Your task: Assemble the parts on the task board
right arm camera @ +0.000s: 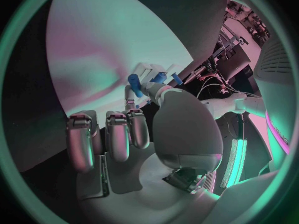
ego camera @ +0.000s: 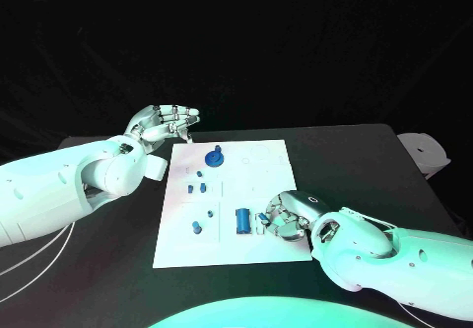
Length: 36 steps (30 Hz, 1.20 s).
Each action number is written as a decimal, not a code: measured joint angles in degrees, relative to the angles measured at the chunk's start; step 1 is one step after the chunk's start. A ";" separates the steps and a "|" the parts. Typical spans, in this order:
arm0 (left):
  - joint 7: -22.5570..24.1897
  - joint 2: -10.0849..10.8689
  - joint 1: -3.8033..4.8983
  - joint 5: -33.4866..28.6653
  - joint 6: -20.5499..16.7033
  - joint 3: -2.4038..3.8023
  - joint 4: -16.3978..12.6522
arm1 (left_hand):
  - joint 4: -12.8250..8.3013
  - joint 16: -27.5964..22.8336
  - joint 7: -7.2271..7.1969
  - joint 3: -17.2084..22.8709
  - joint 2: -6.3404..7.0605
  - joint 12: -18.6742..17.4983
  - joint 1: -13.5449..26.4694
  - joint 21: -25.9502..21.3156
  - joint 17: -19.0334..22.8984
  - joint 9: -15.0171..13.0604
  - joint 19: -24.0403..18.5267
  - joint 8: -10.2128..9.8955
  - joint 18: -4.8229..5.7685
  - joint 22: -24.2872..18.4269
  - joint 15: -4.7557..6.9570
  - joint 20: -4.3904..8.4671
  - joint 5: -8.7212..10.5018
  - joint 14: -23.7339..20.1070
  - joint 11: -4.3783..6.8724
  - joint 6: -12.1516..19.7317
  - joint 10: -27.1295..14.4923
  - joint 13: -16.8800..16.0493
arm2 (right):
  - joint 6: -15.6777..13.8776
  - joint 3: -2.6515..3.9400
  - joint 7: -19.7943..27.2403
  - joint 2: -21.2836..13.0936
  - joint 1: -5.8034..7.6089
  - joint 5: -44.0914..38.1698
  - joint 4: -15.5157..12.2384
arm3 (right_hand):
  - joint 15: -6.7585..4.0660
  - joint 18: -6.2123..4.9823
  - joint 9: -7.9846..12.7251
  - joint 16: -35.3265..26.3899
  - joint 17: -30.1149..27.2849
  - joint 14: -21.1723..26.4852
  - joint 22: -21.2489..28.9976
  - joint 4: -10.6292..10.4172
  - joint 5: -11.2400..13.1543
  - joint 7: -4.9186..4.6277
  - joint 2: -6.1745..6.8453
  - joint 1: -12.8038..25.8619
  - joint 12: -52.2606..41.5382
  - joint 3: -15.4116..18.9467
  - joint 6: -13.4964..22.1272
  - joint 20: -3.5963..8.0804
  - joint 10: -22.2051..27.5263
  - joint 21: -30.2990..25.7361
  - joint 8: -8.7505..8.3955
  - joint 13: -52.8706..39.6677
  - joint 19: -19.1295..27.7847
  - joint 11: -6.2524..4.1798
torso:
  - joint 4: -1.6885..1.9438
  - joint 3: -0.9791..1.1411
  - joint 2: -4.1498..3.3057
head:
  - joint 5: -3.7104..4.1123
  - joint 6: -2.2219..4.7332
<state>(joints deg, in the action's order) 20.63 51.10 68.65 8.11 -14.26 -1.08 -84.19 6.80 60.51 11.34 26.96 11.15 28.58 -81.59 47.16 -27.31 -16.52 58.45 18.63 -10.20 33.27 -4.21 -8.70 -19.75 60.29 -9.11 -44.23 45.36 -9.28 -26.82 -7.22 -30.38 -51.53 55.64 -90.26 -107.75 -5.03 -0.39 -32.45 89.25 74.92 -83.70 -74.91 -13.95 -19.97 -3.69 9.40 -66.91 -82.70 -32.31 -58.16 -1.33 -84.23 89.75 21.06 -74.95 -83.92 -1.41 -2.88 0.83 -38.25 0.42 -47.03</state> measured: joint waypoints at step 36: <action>-0.27 0.02 0.00 0.00 0.15 0.00 -0.06 | -0.16 0.33 0.00 0.16 0.00 0.38 0.00 0.26 0.09 0.00 -0.20 0.21 0.00 0.09 0.00 -0.20 0.00 0.00 0.00 0.00 0.01 0.00 | -0.34 0.01 -0.33 1.99 -0.17 3.47 1.95 | -0.22 0.00 -5.44 0.00 -0.02 -0.22 -0.03 -2.56 5.22 1.64 -1.18 6.20 -0.61 3.41 -2.84 0.08 0.21 0.00 3.97 0.01 -0.09 -0.21 | -0.06 0.01 0.03 | -0.10 -0.42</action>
<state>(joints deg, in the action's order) 20.36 51.11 68.65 8.11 -14.11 -1.08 -84.25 6.64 60.83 11.34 27.12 11.15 28.96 -81.59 47.42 -27.22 -16.52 58.25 18.85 -10.20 33.36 -4.21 -8.90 -19.75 60.29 -9.11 -44.23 45.37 -9.28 -27.16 -7.21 -30.70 -49.54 55.47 -86.79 -105.80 -5.25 -0.39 -37.89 89.24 74.91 -83.93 -74.94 -16.51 -14.75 -2.05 8.22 -60.70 -83.31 -28.91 -61.00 -1.24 -84.02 89.75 25.03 -74.94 -84.01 -1.63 -2.94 0.84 -38.22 0.31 -47.46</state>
